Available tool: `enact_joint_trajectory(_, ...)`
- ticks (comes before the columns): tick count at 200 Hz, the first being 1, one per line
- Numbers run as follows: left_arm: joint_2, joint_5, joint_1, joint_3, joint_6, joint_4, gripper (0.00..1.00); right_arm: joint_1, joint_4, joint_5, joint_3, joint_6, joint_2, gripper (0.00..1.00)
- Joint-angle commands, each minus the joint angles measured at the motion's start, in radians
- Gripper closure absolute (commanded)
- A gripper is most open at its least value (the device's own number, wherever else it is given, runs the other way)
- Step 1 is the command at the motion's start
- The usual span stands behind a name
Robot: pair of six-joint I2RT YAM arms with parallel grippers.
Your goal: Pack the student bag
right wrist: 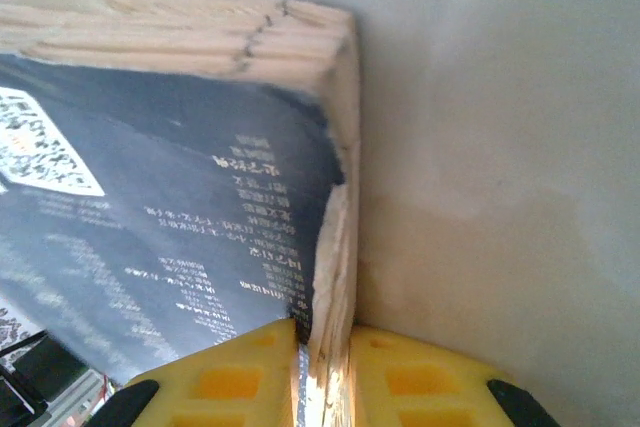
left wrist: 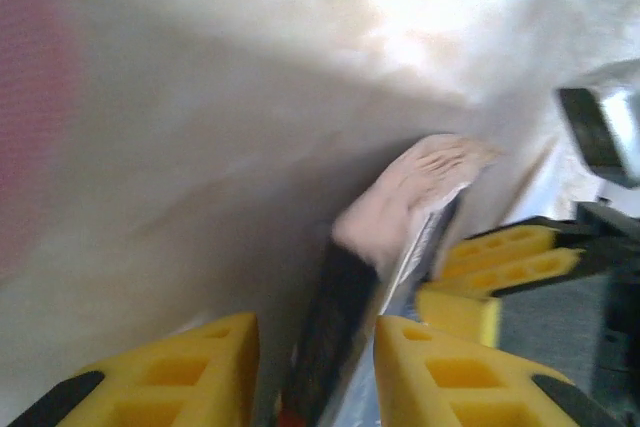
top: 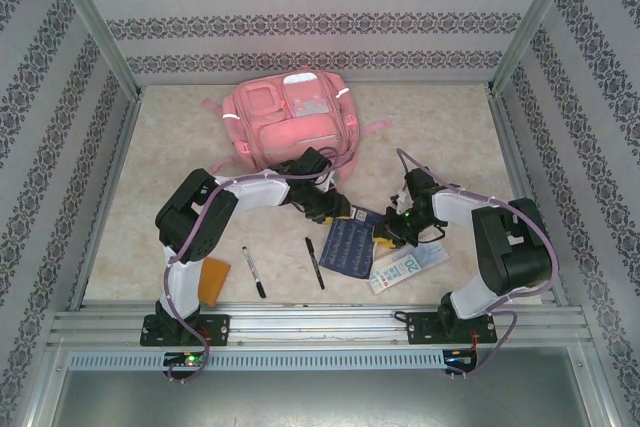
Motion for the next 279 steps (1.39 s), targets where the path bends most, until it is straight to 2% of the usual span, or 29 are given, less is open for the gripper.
enact_joint_trajectory(1,-0.042,0.096,-0.053,0.01,-0.019,0.153,0.67,0.025,0.234,-0.015,-0.028,-0.004,0.026,0.82)
enact_joint_trajectory(35,-0.067,0.047,-0.053,0.014,0.006,0.102,0.76,0.019,0.242,-0.023,-0.03,-0.001,0.015,0.79)
enact_joint_trajectory(50,-0.087,-0.003,-0.053,0.038,0.051,0.017,0.82,0.02,0.24,-0.022,-0.031,0.003,0.005,0.69)
enact_joint_trajectory(71,-0.121,-0.07,-0.052,0.096,0.141,-0.133,0.93,0.018,0.208,-0.02,-0.026,0.014,-0.038,0.48)
enact_joint_trajectory(84,-0.151,-0.115,-0.052,0.137,0.209,-0.216,1.0,0.016,0.167,-0.005,-0.014,0.03,-0.084,0.41)
enact_joint_trajectory(108,-0.23,-0.212,-0.052,0.199,0.346,-0.309,1.0,0.016,0.04,0.062,0.037,0.095,-0.2,0.32)
enact_joint_trajectory(135,-0.346,-0.278,-0.052,0.232,0.501,-0.301,1.0,0.022,-0.06,0.034,0.133,0.249,-0.339,0.25)
enact_joint_trajectory(154,-0.435,-0.321,-0.052,0.2,0.671,-0.218,1.0,0.022,-0.086,0.063,0.162,0.457,-0.416,0.2)
enact_joint_trajectory(166,-0.498,-0.33,-0.053,0.123,0.843,-0.106,1.0,0.019,-0.068,0.017,0.152,0.608,-0.45,0.19)
enact_joint_trajectory(184,-0.602,-0.288,-0.055,-0.091,1.187,0.174,1.0,0.042,0.029,-0.072,0.137,0.795,-0.481,0.18)
enact_joint_trajectory(198,-0.652,-0.246,-0.055,-0.284,1.434,0.448,1.0,0.068,0.058,-0.082,0.148,0.893,-0.506,0.17)
enact_joint_trajectory(206,-0.649,-0.271,-0.055,-0.359,1.46,0.586,1.0,0.084,0.064,-0.066,0.155,0.945,-0.529,0.17)
enact_joint_trajectory(213,-0.642,-0.285,-0.055,-0.38,1.478,0.633,1.0,0.097,0.065,-0.042,0.158,0.989,-0.551,0.17)
enact_joint_trajectory(235,-0.618,-0.242,-0.057,-0.354,1.563,0.555,1.0,0.141,0.066,0.038,0.157,1.106,-0.615,0.18)
enact_joint_trajectory(279,-0.593,-0.168,-0.068,-0.378,1.657,0.604,1.0,0.208,0.064,0.133,0.161,1.219,-0.623,0.19)
